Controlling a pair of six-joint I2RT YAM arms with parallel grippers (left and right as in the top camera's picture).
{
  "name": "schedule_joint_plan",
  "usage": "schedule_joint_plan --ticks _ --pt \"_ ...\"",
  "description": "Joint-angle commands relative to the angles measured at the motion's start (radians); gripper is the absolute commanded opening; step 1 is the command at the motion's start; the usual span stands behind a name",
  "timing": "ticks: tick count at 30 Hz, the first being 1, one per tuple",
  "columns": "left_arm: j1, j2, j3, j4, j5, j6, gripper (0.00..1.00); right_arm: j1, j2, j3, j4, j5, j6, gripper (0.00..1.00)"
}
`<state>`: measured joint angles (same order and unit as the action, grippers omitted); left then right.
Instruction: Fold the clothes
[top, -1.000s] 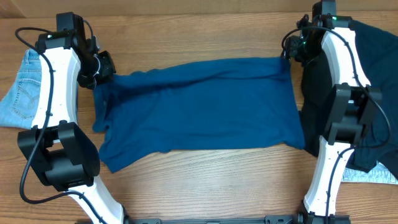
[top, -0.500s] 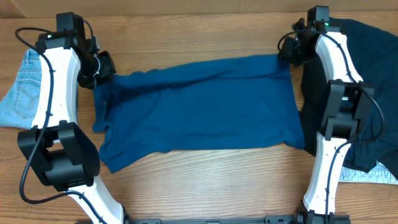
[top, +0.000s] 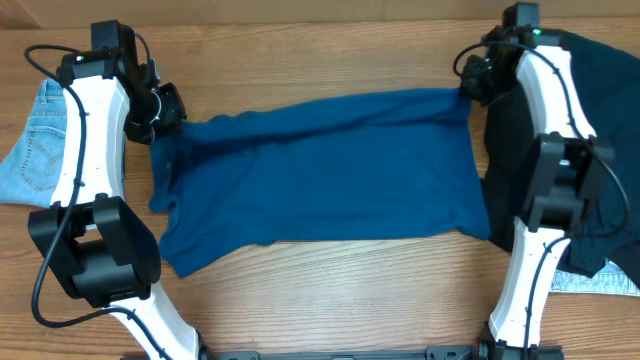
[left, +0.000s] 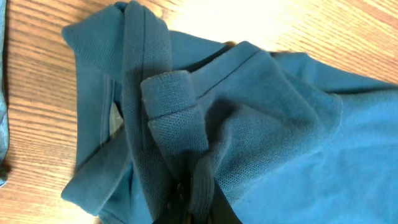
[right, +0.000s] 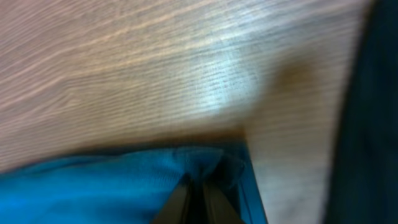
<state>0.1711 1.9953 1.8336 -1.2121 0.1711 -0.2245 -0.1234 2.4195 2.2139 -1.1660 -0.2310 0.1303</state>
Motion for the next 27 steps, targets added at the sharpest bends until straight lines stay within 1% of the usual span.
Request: schedule_joint_plan --ticks 1,4,6,7,8,9,10,11,14,18,20,23,27 --pt "0.007 -0.027 0.021 -0.034 -0.018 0.034 0.04 -0.029 -0.107 0.027 -0.077 0.02 -0.003 0.08" --pt "0.007 -0.027 0.021 -0.077 -0.018 0.039 0.04 -0.029 -0.11 0.027 -0.182 0.02 -0.003 0.09" --pt "0.007 -0.027 0.021 -0.119 -0.018 0.039 0.04 -0.029 -0.11 0.027 -0.261 0.021 -0.003 0.13" --pt "0.007 -0.027 0.021 -0.137 -0.018 0.039 0.04 -0.029 -0.11 0.027 -0.289 0.021 -0.005 0.17" --pt "0.007 -0.027 0.021 -0.154 -0.018 0.039 0.04 -0.029 -0.11 0.027 -0.32 0.024 -0.007 0.2" --pt "0.007 -0.027 0.021 -0.169 -0.018 0.039 0.04 -0.029 -0.11 0.027 -0.346 0.033 -0.007 0.28" --pt "0.007 -0.027 0.021 -0.188 -0.018 0.039 0.04 -0.029 -0.11 0.027 -0.381 0.047 -0.007 0.4" --pt "0.007 -0.027 0.021 -0.2 -0.018 0.047 0.04 -0.029 -0.11 0.026 -0.402 0.061 -0.007 0.45" --pt "0.007 -0.027 0.021 -0.229 -0.018 0.072 0.04 -0.029 -0.11 0.026 -0.438 0.108 -0.032 0.48" --pt "0.007 -0.027 0.021 -0.236 -0.022 0.076 0.04 -0.029 -0.11 0.026 -0.407 0.106 -0.051 0.5" --pt "0.007 -0.027 0.021 -0.236 -0.022 0.075 0.04 -0.028 -0.107 0.026 -0.374 0.103 -0.085 0.52" --pt "0.007 -0.027 0.021 -0.235 -0.022 0.075 0.04 -0.027 -0.102 -0.005 -0.312 0.091 -0.087 0.51" --pt "0.007 -0.027 0.021 -0.227 -0.021 0.075 0.04 -0.024 -0.102 -0.101 -0.177 0.003 -0.139 0.47"
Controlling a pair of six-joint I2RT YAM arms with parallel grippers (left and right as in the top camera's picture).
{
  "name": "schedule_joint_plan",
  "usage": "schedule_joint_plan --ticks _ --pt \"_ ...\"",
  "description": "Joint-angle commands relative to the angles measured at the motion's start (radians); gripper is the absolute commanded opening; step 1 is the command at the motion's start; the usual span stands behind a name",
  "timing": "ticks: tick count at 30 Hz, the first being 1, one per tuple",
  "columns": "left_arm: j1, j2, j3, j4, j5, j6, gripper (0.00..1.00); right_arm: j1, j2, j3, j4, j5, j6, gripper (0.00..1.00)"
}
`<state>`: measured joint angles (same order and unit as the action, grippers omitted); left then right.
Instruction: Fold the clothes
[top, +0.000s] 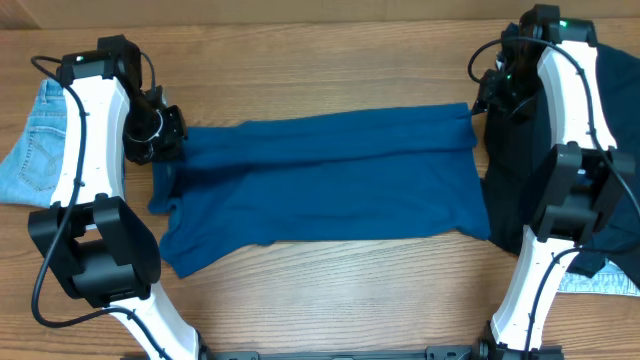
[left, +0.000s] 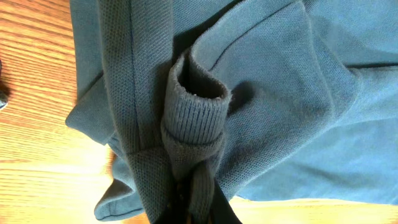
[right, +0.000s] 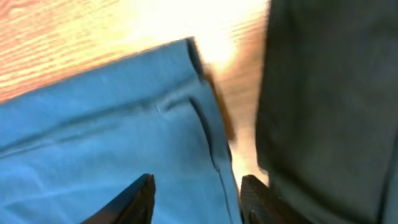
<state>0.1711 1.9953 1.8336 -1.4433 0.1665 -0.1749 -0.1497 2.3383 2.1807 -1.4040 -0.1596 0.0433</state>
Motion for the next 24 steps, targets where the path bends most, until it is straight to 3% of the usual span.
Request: schedule_joint_plan --ticks 1,6,17,20,24 --pt "0.007 -0.027 0.021 0.004 -0.017 0.026 0.04 0.005 -0.021 -0.088 0.084 -0.07 -0.053 0.46" --pt "0.007 -0.027 0.021 0.004 -0.017 0.026 0.04 0.031 -0.021 -0.203 0.221 -0.071 -0.051 0.42" --pt "0.005 -0.027 0.021 0.008 -0.016 0.026 0.04 0.044 -0.02 -0.257 0.296 -0.07 -0.051 0.42" --pt "0.005 -0.027 0.021 0.008 -0.017 0.026 0.04 0.044 -0.02 -0.257 0.321 -0.042 -0.051 0.49" --pt "0.005 -0.027 0.021 0.008 -0.017 0.026 0.04 0.044 -0.02 -0.257 0.338 -0.04 -0.051 0.49"
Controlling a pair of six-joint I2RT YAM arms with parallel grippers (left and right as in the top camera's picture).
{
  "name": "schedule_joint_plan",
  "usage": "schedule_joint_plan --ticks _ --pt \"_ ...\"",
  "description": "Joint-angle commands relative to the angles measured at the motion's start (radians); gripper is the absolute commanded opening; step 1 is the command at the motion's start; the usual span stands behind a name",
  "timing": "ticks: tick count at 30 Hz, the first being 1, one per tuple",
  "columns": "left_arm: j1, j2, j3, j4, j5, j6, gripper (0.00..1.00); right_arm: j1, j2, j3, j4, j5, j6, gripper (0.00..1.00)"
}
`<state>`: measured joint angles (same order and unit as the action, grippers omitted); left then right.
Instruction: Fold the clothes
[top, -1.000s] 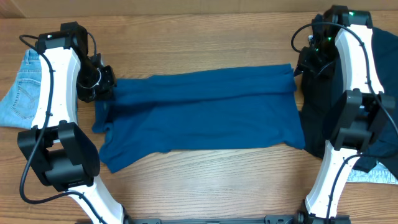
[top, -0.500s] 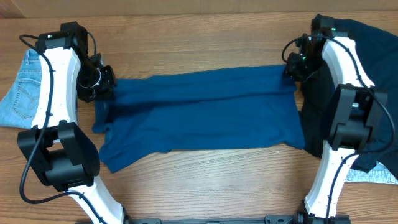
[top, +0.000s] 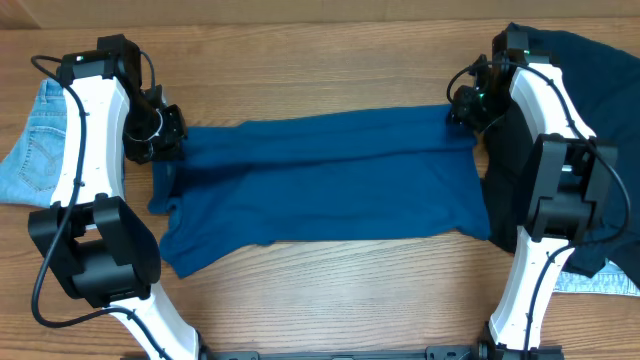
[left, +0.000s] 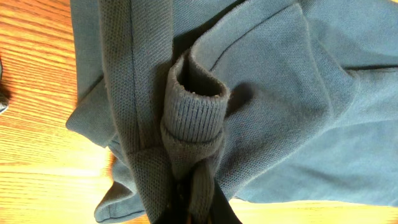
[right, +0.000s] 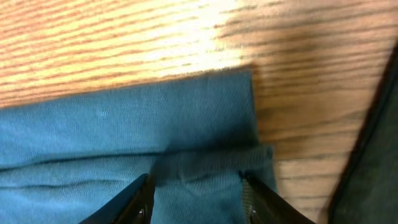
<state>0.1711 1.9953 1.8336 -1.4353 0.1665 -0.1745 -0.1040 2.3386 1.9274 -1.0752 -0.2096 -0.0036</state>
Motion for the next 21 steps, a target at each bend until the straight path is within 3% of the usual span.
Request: schedule_joint_plan --ticks 1,6,9,12,14,15,21 --pt "0.005 -0.027 0.021 0.001 -0.016 0.025 0.04 -0.002 -0.02 -0.004 0.013 0.011 -0.004 0.49" --pt "0.005 -0.027 0.021 0.004 -0.016 0.025 0.04 -0.002 -0.019 -0.004 0.02 0.01 -0.004 0.43" --pt "0.005 -0.027 0.021 0.004 -0.016 0.025 0.04 -0.002 -0.018 -0.004 0.017 0.01 -0.004 0.27" --pt "0.005 -0.027 0.021 0.004 -0.016 0.025 0.04 -0.002 -0.018 -0.004 0.012 0.01 -0.005 0.22" --pt "0.005 -0.027 0.021 0.004 -0.016 0.025 0.04 -0.002 -0.018 -0.004 0.008 0.01 -0.004 0.06" --pt "0.005 -0.027 0.021 0.004 -0.016 0.025 0.04 -0.002 -0.018 -0.004 0.0 0.01 -0.004 0.04" --pt "0.005 -0.027 0.021 -0.038 -0.017 0.026 0.06 -0.003 -0.018 0.015 -0.167 0.006 -0.001 0.04"
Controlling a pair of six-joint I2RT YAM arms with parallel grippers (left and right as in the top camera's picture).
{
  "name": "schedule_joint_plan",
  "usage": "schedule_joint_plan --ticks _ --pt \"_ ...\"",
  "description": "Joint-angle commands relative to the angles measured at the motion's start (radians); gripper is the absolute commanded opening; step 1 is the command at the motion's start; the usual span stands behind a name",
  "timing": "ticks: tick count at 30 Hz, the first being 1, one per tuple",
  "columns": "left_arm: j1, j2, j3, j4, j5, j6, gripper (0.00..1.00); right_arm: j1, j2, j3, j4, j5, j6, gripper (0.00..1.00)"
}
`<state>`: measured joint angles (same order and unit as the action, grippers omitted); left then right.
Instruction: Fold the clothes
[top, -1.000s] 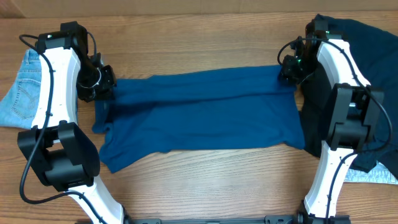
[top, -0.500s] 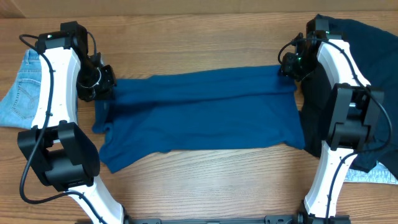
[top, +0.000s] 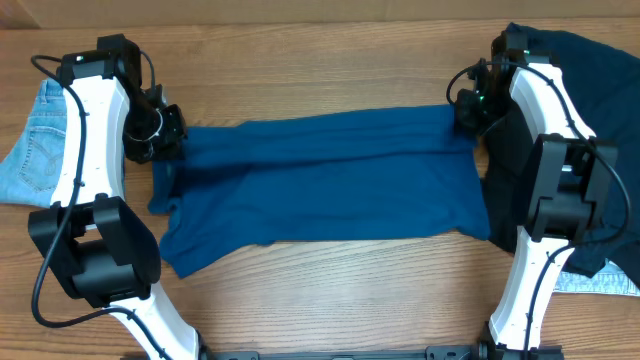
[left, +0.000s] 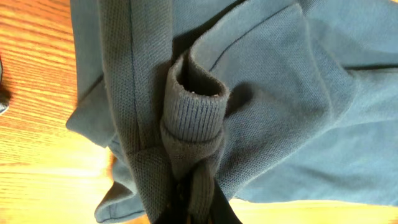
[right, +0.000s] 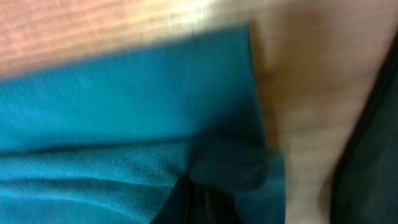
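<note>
A blue polo shirt (top: 320, 180) lies spread across the table, folded lengthwise, collar end to the left. My left gripper (top: 165, 135) is shut on the shirt's ribbed sleeve cuff (left: 193, 124) at the left end; bunched fabric hides the fingertips (left: 194, 208). My right gripper (top: 465, 112) is at the shirt's far right corner, its jaws closed on the blue hem (right: 230, 168). The right wrist view is blurred.
A pair of light denim jeans (top: 35, 145) lies at the far left. A dark garment (top: 590, 130) is heaped at the right under the right arm, with a pale cloth (top: 590, 285) below it. Bare wooden table (top: 330, 290) lies in front.
My right gripper, open over the shirt's far right corner, has shut on the hem there. The left gripper and the shirt have not moved.
Both grippers held the shirt's far edge raised toward the back. Then the edge lay folded forward, the right gripper open and off beside the dark garment. It came back open over the right corner, and is now shut on it.
</note>
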<state>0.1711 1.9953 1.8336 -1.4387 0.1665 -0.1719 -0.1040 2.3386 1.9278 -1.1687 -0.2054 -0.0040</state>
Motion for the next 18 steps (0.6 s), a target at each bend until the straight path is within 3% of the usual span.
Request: schedule_joint_plan --ticks 1,7,13,18 --pt "0.005 -0.027 0.021 -0.052 -0.017 0.024 0.06 -0.003 -0.018 0.021 -0.104 0.002 0.0 0.04" --pt "0.005 -0.027 0.021 -0.113 -0.037 0.023 0.09 -0.003 -0.018 0.032 -0.248 0.01 0.0 0.06" --pt "0.005 -0.027 0.021 -0.113 -0.047 0.023 0.18 -0.003 -0.018 0.032 -0.342 0.158 0.0 0.09" --pt "0.005 -0.027 0.021 -0.115 -0.047 0.023 0.36 -0.003 -0.018 0.031 -0.362 0.239 0.0 0.2"
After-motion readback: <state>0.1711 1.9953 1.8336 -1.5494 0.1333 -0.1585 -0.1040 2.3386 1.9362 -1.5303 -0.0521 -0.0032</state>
